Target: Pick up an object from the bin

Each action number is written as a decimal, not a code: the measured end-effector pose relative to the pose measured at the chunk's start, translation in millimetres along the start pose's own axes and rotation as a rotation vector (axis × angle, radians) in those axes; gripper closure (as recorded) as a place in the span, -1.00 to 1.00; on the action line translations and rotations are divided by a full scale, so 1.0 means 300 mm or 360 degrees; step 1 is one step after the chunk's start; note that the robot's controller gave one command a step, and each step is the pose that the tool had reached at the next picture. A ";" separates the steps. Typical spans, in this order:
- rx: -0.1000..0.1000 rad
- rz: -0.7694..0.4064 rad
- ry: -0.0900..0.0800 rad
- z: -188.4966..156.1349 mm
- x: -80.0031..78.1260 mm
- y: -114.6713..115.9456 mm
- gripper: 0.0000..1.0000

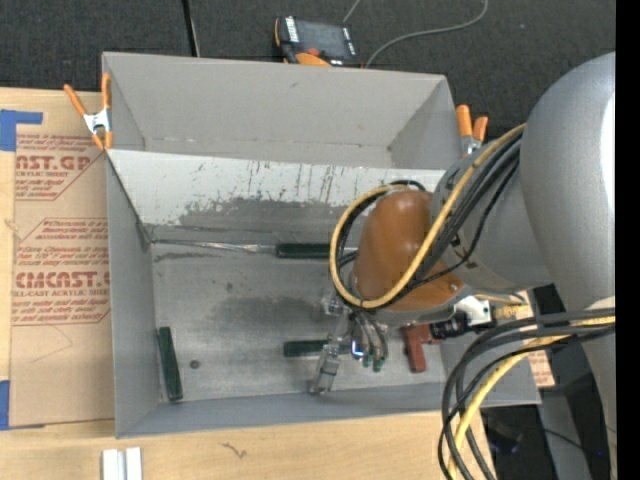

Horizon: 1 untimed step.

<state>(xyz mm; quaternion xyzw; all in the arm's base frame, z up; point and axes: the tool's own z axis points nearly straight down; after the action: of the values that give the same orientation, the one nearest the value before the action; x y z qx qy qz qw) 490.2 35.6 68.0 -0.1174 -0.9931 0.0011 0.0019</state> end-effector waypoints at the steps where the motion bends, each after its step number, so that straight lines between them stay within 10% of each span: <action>1: -0.0006 -0.0005 -0.0006 -0.007 -0.002 0.010 1.00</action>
Offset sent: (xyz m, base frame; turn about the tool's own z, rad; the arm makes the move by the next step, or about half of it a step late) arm 0.0000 0.0000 0.0000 0.0000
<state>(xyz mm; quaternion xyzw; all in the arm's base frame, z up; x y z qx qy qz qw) 491.5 38.3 70.2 -0.1158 -0.9933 -0.0005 -0.0001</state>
